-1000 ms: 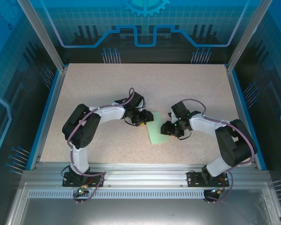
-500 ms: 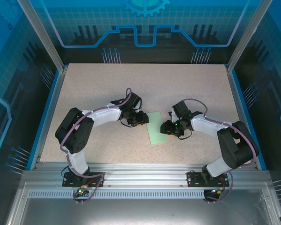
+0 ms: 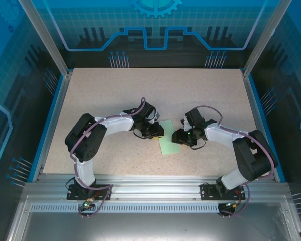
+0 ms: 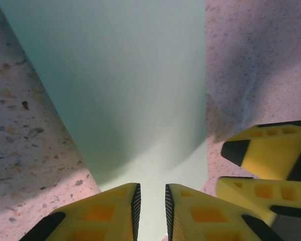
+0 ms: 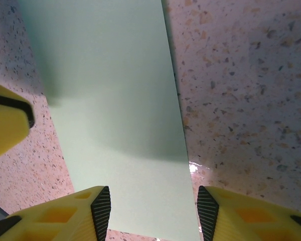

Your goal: Fold a paper plane with a square sheet of paper (pick it up from the middle)

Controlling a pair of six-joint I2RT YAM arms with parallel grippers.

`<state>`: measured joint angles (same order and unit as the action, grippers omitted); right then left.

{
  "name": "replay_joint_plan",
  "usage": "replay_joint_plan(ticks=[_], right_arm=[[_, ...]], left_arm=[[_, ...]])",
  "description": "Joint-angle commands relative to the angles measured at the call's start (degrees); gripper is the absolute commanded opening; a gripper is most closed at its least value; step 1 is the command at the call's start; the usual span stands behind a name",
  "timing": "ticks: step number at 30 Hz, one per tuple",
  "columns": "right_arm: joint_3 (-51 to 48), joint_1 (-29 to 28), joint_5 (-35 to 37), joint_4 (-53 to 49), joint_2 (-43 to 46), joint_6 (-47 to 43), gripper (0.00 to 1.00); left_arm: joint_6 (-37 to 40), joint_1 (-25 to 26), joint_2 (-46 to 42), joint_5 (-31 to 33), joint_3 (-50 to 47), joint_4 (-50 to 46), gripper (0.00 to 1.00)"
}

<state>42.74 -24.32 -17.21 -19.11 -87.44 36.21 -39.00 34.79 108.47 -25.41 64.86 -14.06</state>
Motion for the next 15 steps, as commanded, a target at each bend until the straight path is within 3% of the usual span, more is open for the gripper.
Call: replay_joint_plan(ticks=[1,15], right_arm=[[-0.8,0.5,-1.3,0.7,0.3,0.6,0.54],[-0.1,0.4,-2.0,0.6,-1.4,0.1,0.57]], left_arm=[[0.3,0.2,1.5,-1.5,0.2,-0.3,0.24],[2.1,0.2,3.4,0.8,-0.5,-1.6,0.22]])
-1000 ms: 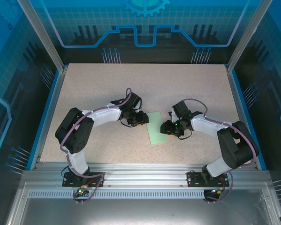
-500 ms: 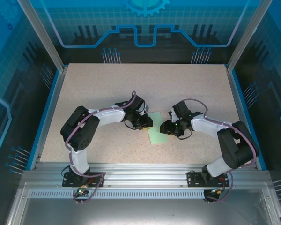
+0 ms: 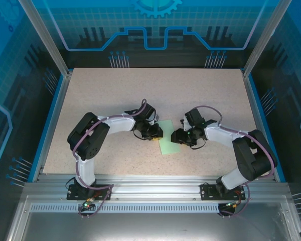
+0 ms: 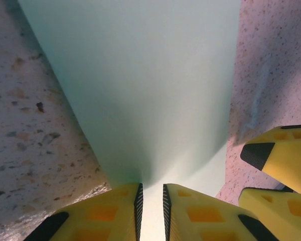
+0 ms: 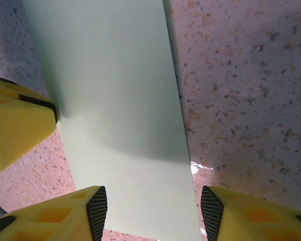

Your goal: Fold a paper plane with a square sheet of paper (pick it up from the middle)

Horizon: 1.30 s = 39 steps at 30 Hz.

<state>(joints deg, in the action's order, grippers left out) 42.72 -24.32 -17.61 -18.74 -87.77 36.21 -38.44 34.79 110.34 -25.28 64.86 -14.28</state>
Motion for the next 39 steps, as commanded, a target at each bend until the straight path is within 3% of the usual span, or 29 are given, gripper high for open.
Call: replay_joint_plan(ticks=[1,13,24,39], right_arm=[[0.0,0.5,-1.6,0.2,-1.3,0.1,0.58],[0.5,0.2,-4.1,1.4,-2.8,-0.1,0.58],[0.8,0.6,-5.0,1.9,-1.9,-0.2,0.49],[6.7,3.8,-9.3,0.3,-8.5,-4.9,0.47]], left_arm=[[1.6,0.1,1.7,0.7,-0.5,-1.4,0.22],[1.8,0.1,2.0,1.4,-1.1,-1.7,0.22],[2.6,0.2,1.4,1.0,-0.3,-2.0,0.22],[4.3,0.2,1.4,0.9,0.2,-2.6,0.23]])
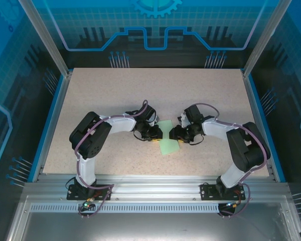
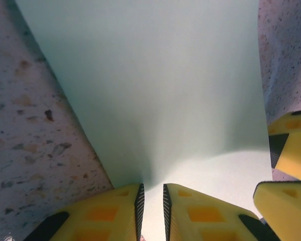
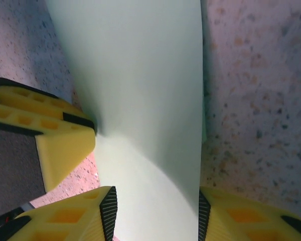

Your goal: Fold a paper plane with a square sheet of paper (pick it up from the middle)

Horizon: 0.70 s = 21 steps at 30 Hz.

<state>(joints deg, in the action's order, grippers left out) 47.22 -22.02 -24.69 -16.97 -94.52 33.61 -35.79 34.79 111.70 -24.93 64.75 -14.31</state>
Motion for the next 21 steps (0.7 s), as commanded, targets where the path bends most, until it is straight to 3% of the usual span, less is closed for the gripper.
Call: replay_joint_plan(ticks=[1,7,13,16,21], right_arm=[[2.6,1.7,-2.5,-1.9,-2.1,-2.7,0.45],[2.8,2.1,-3.9,-2.4,-2.9,-3.7,0.33],[2.8,2.4,-3.7,-2.6,-2.7,-3.2,0.23],[2.8,2.4,-3.9,-2.5,-2.6,-3.0,0.17],[2.9,2.4,-5.1,-1.9,-2.6,-2.5,0.13]], left_arm=[[1.8,0.2,0.0,0.6,0.4,-2.6,0.23],[2.3,0.2,-1.2,0.5,0.0,-2.2,0.26],[4.5,2.3,-8.3,2.3,-3.4,-0.5,0.46],[8.5,6.5,-12.3,8.4,-4.4,-2.3,0.56],[13.9,16.3,-15.9,22.1,-5.9,-5.2,0.63]])
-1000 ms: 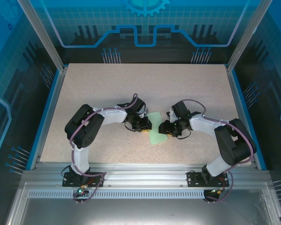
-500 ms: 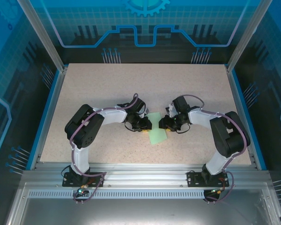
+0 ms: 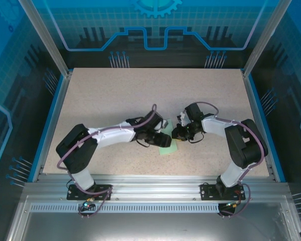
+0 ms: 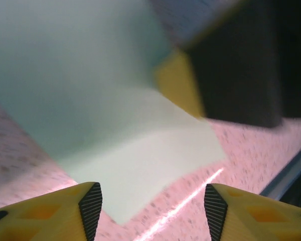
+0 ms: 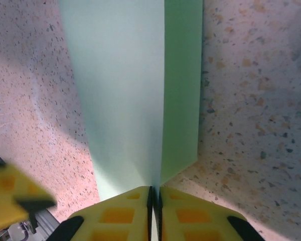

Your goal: Fold a paper plane with a square sheet of paper (pick it up from the middle)

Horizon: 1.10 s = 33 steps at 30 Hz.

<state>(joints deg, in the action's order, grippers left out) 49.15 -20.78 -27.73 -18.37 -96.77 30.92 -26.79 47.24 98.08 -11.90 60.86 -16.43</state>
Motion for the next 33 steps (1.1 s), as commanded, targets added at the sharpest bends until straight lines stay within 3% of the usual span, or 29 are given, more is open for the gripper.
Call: replay_joint_plan(ticks=[1,5,8,21,25,33], right_arm=[[0.9,1.2,-2.3,-0.6,-0.3,0.3,0.13],[0.9,1.2,-3.1,-0.6,-0.5,0.6,0.13],[0.9,1.2,-3.5,-0.6,-0.7,0.9,0.14],[2.0,1.2,-4.2,-0.4,-0.8,1.7,0.15],[2.0,1.2,-3.9,-0.4,-0.9,1.7,0.16],[2.2,1.2,-2.8,-1.1,-1.2,1.5,0.18]], left_arm=[[5.6,5.6,-2.6,11.7,-2.2,-3.1,0.64],[10.5,12.2,-0.9,21.9,-0.5,-4.7,0.69],[12.5,15.1,2.0,25.4,2.0,-5.8,0.71],[13.4,17.4,9.1,35.5,7.9,-7.4,0.76],[13.0,17.4,8.1,36.9,7.2,-6.3,0.69],[12.5,17.4,4.7,37.3,4.3,-3.6,0.4]])
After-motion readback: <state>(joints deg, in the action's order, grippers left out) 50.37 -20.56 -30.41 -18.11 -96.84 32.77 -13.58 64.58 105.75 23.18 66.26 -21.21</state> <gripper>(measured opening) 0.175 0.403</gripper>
